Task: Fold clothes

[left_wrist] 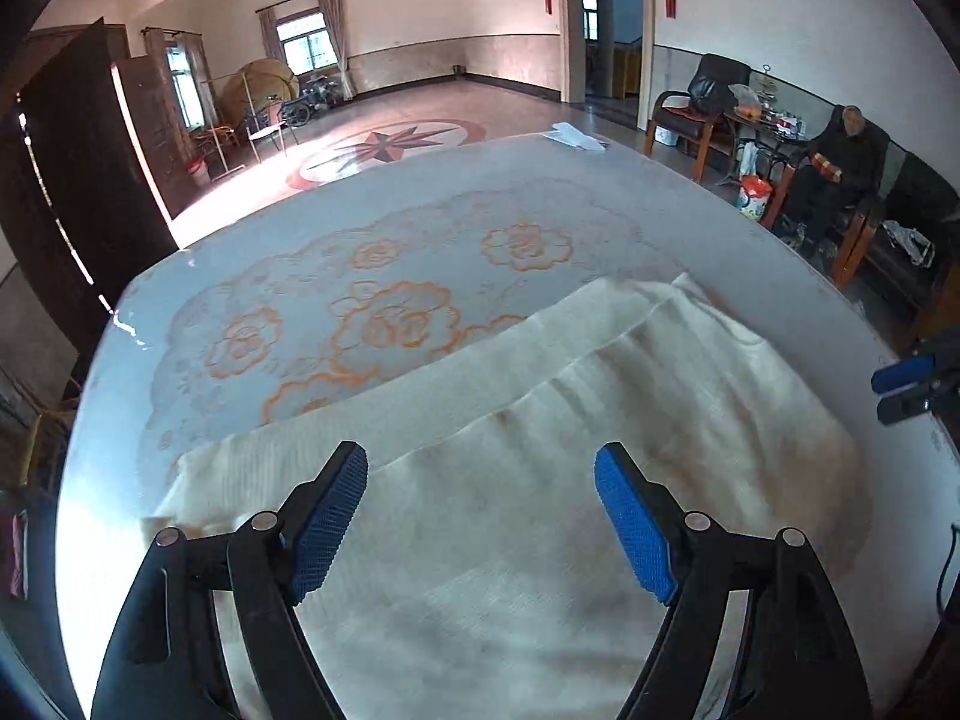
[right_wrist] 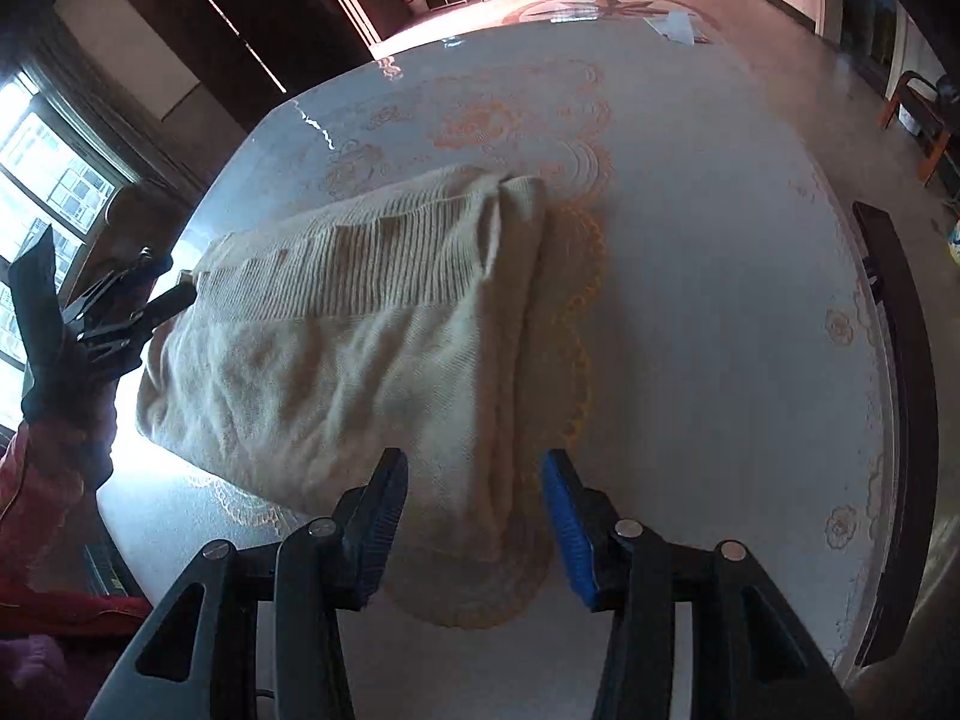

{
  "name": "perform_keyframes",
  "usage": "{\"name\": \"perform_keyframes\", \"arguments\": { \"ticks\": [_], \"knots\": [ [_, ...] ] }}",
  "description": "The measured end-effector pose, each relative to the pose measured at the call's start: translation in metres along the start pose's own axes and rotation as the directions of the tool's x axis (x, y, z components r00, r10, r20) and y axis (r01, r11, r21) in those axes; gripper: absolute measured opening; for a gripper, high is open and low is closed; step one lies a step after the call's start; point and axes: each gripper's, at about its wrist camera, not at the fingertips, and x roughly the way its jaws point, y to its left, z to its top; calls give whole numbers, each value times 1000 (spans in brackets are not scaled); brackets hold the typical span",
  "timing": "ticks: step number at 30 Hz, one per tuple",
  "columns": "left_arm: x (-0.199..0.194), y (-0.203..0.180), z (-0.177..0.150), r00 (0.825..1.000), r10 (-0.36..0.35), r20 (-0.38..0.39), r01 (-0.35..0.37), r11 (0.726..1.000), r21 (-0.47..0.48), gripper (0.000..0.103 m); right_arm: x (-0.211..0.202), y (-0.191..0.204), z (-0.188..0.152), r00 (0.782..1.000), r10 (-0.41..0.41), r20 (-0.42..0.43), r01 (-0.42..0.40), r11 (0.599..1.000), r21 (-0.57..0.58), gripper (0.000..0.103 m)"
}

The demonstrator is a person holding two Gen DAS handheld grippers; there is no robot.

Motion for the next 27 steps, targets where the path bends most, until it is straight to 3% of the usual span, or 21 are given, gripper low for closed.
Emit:
{"name": "perform_keyframes", "arguments": {
  "ticks": [8,14,17,20,25,27],
  "knots": [
    [66,-79,32,998,-56,-35,57,998,30,80,33,-9,-6,987,139,-84,-149,981,-122,48],
    [93,-103,37,998,10,-68,-6,998,56,80,59,-13,-7,961,224,-160,-254,946,-203,45],
    [99,-105,35,997,5,-76,-4,1000,12,80,68,-6,1,947,261,-189,-302,922,-243,42],
    [104,-104,32,997,10,-83,-12,1000,-25,80,67,5,5,936,289,-200,-341,888,-310,37],
    [111,-110,27,996,36,-83,-37,999,-17,81,81,14,8,935,242,-258,-326,873,-362,10],
    [113,-112,25,996,45,-81,-45,999,-1,81,81,18,5,926,247,-285,-347,853,-390,8]
  ]
}}
